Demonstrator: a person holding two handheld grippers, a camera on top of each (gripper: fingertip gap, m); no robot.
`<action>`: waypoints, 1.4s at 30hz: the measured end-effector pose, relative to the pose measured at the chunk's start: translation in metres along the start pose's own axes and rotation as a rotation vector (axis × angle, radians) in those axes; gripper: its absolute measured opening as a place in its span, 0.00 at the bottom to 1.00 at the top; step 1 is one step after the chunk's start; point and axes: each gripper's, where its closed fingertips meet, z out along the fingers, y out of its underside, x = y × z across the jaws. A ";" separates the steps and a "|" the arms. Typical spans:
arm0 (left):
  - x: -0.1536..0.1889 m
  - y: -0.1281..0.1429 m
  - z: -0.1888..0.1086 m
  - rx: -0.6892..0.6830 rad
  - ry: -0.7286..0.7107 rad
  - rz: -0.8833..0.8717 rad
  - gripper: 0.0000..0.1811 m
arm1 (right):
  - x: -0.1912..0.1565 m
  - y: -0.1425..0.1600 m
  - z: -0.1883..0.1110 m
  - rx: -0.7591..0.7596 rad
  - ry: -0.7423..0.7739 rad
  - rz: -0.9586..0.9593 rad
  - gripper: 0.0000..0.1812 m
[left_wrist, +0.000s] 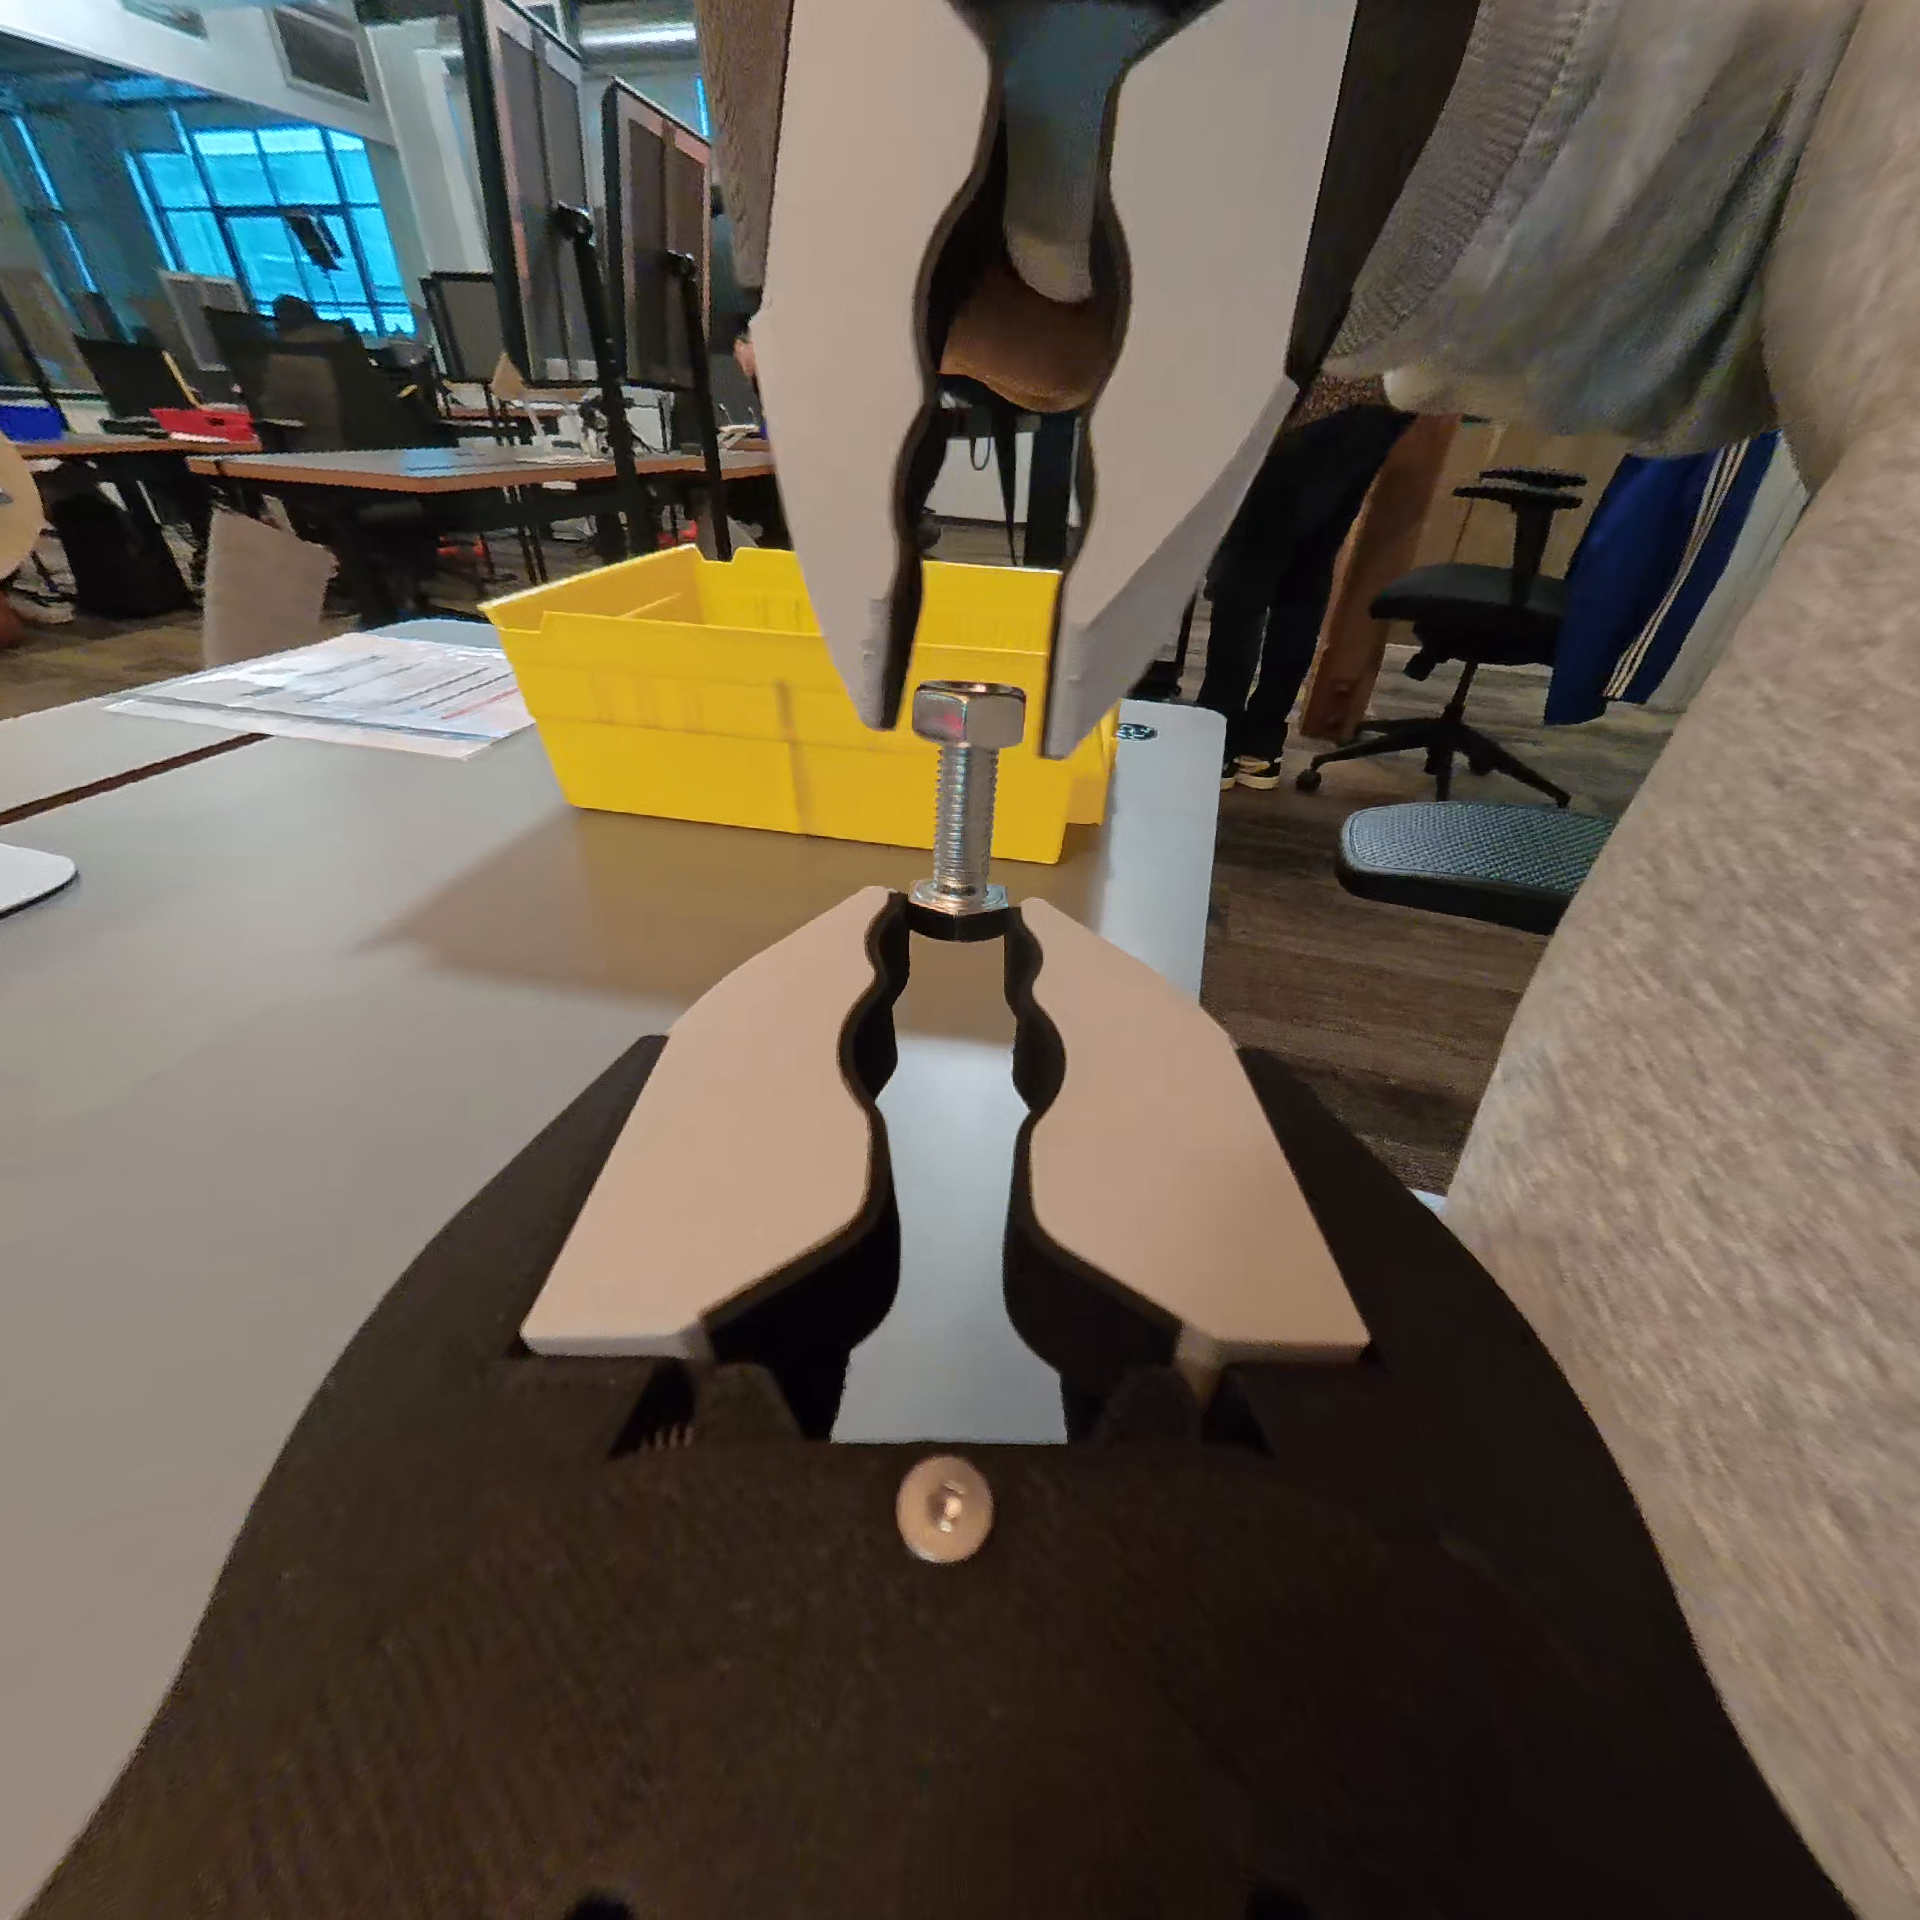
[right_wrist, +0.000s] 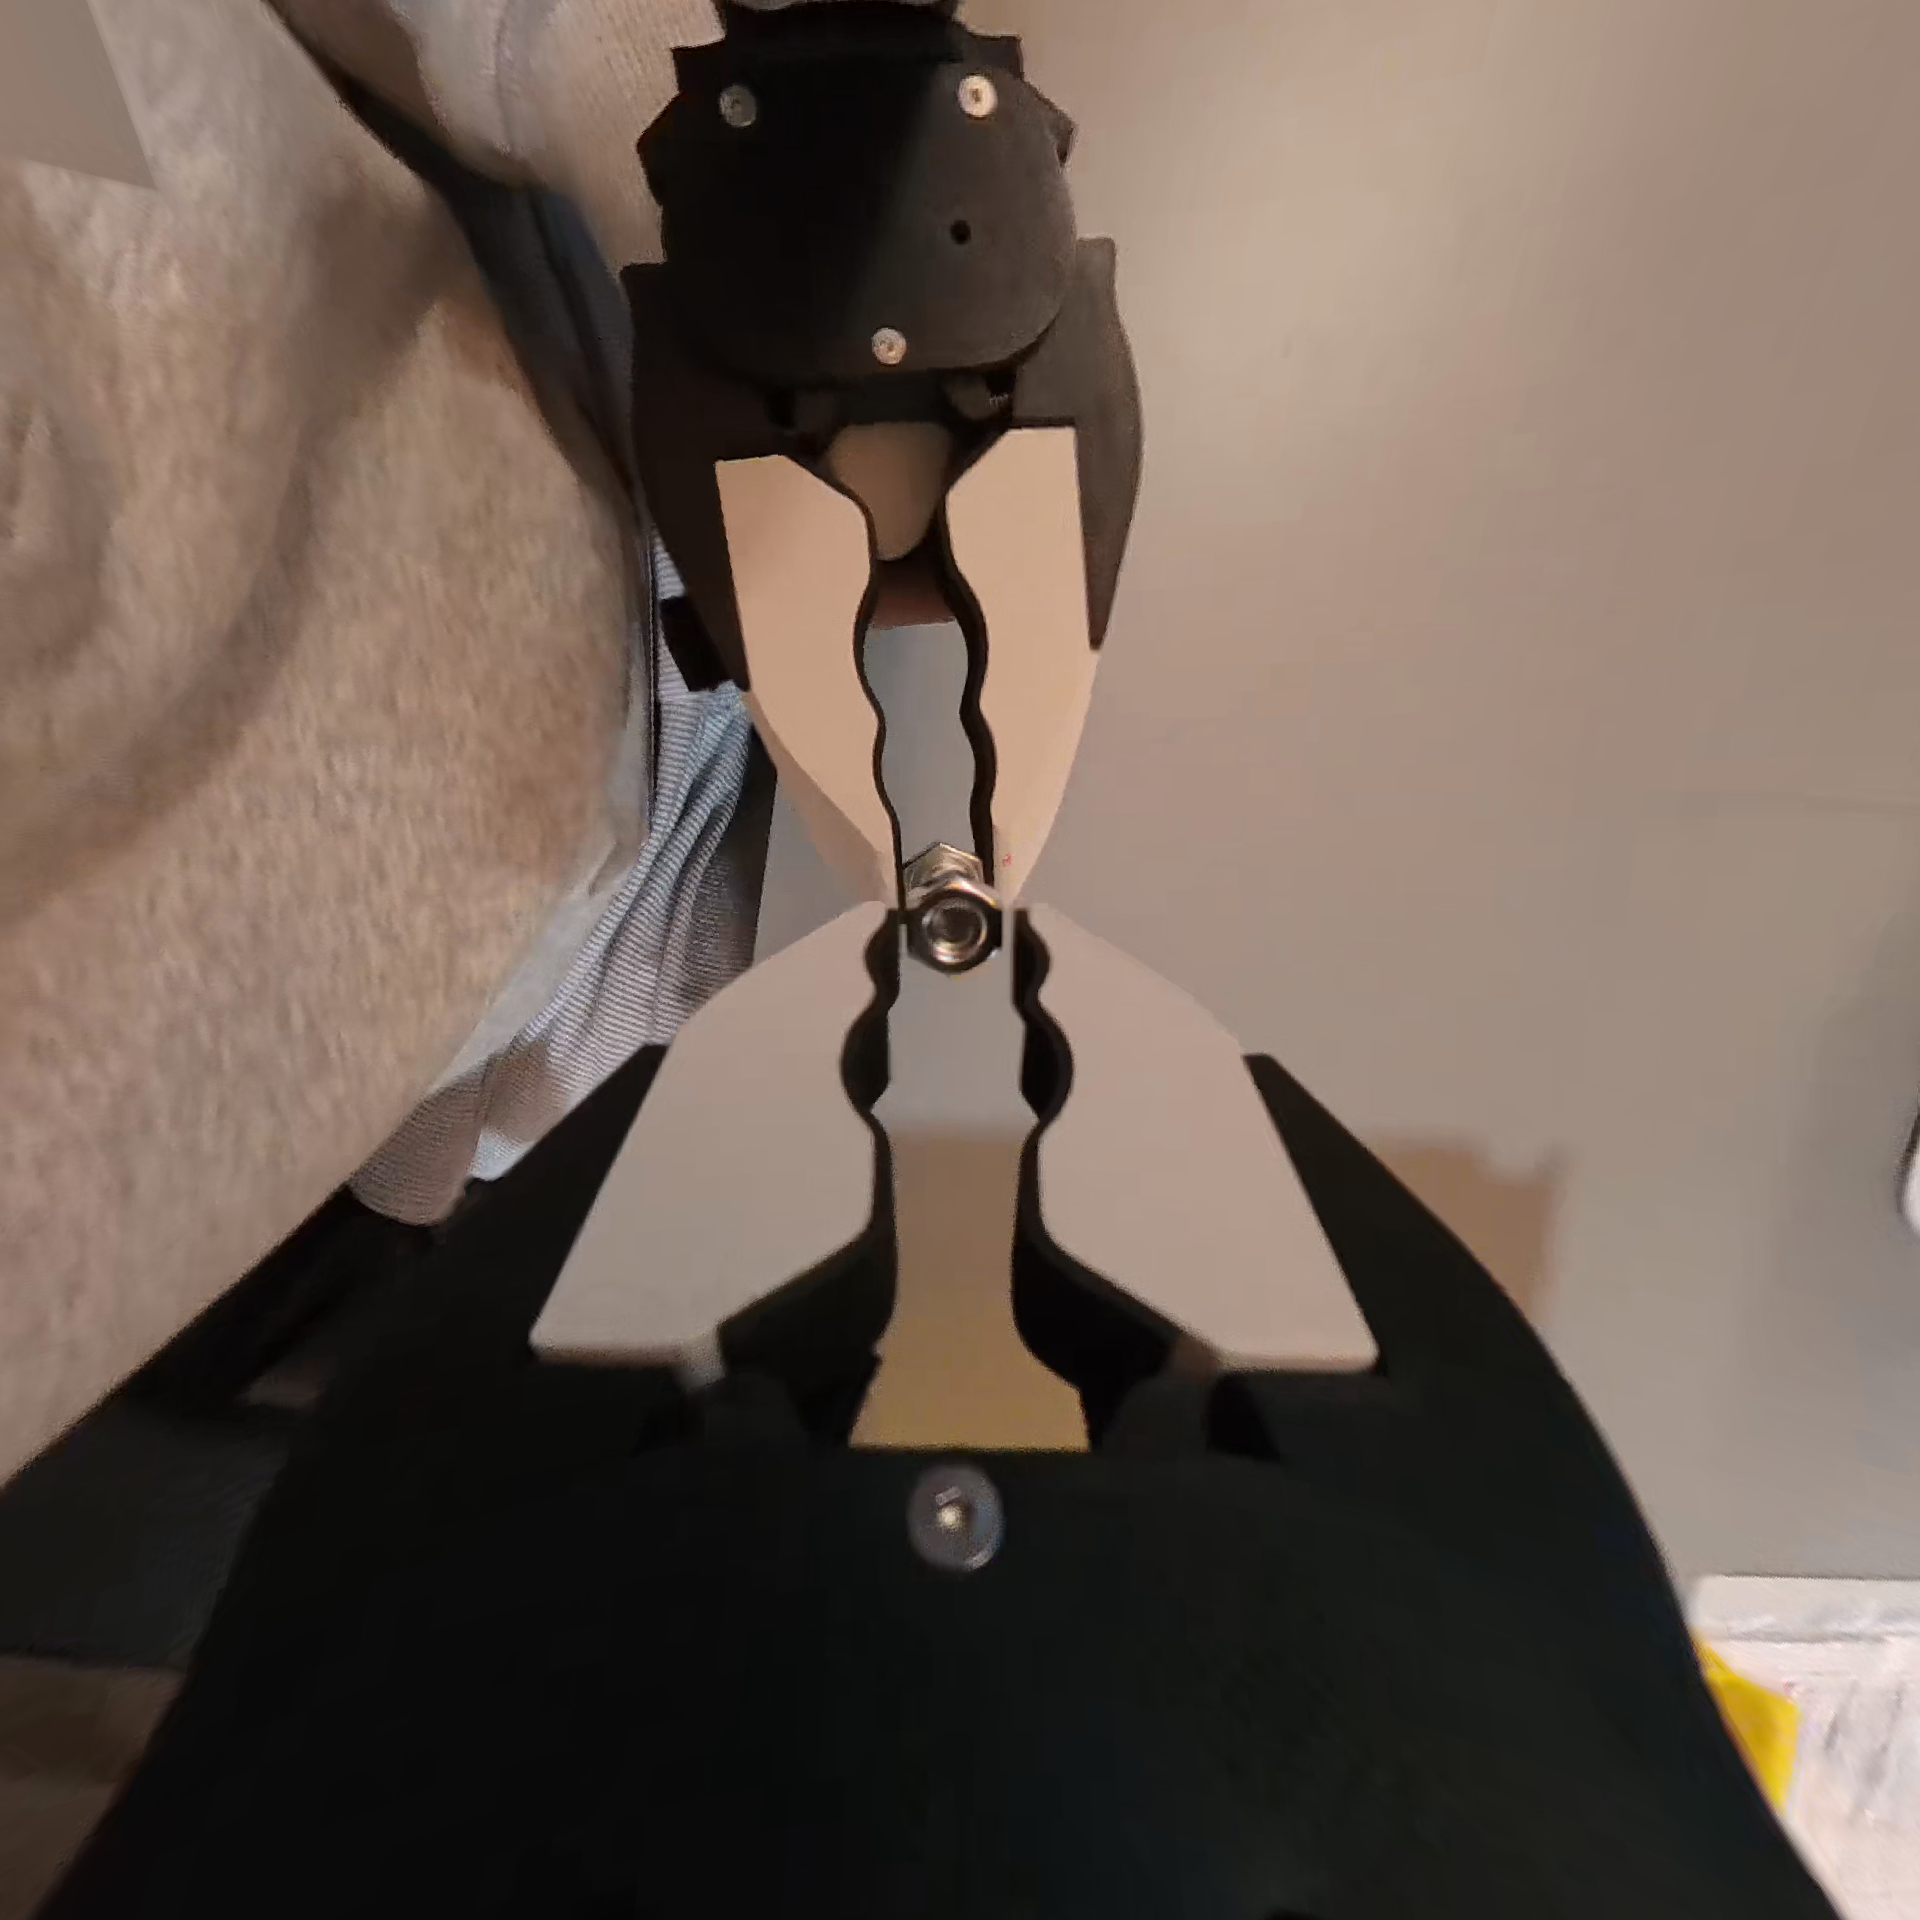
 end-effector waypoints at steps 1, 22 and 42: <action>-0.001 -0.001 -0.001 0.005 -0.003 -0.003 0.10 | -0.001 0.001 0.000 0.002 -0.009 0.052 0.18; -0.007 0.000 0.000 0.002 -0.055 -0.002 0.10 | 0.010 -0.004 -0.006 0.061 0.068 0.367 0.11; -0.011 0.001 0.000 0.005 -0.063 -0.036 0.10 | 0.017 0.008 -0.005 -0.057 0.143 0.092 0.19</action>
